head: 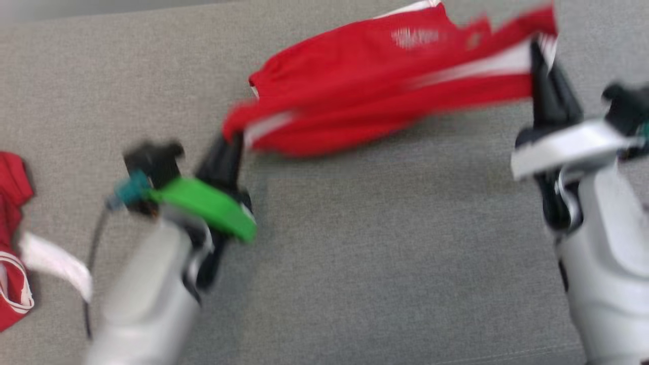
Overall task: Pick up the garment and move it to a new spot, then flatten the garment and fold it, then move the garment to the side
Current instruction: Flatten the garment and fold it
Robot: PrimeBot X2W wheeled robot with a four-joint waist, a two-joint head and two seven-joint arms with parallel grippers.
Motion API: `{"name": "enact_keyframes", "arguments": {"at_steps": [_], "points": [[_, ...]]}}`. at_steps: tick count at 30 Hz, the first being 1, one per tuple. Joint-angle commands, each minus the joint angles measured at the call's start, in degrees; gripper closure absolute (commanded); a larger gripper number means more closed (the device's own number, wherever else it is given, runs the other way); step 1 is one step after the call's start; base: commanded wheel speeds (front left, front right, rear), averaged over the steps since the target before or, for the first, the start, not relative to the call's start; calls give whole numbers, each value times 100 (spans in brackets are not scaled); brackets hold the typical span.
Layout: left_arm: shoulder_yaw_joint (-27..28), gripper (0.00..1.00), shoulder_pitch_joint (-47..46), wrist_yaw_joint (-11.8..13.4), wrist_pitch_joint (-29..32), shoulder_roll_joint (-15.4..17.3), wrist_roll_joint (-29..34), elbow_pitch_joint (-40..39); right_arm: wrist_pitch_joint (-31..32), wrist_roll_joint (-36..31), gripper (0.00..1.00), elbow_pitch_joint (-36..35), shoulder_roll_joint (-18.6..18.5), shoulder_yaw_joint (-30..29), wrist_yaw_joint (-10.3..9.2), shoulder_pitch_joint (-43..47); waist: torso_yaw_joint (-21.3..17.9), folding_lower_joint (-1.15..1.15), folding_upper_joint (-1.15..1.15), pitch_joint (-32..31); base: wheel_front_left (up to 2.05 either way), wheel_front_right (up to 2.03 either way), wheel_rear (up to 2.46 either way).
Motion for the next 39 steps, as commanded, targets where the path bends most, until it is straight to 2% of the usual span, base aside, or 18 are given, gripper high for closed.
{"name": "enact_keyframes", "arguments": {"at_steps": [1,5,12,20,25,30,39], "points": [[195,100,479,17,-34,-58,-175,107,-27,86,100,-43,-38,-166,-28,365,2,0,0,-152,0,0,0],[279,100,1485,20,-34,-272,5,71,-29,217,100,-187,46,-311,-31,1379,14,0,0,-397,0,0,0],[570,100,2627,36,-36,-452,379,-158,-34,398,100,-486,169,-626,-45,2682,14,0,0,-993,0,0,0],[692,100,3140,38,-37,-516,793,-928,-34,520,100,-900,226,-814,-46,3448,53,0,0,-1104,0,0,0],[572,100,2739,34,-37,-540,905,-1203,-31,421,100,-833,205,-760,-40,3011,112,0,0,-756,0,0,0],[341,100,2076,15,-35,-616,892,-1206,-27,220,100,-360,188,-569,-26,2127,175,0,0,-267,0,0,0],[96,100,844,14,-22,-750,714,-650,-21,-278,94,726,241,-420,-20,318,251,0,0,589,0,0,0]]}}
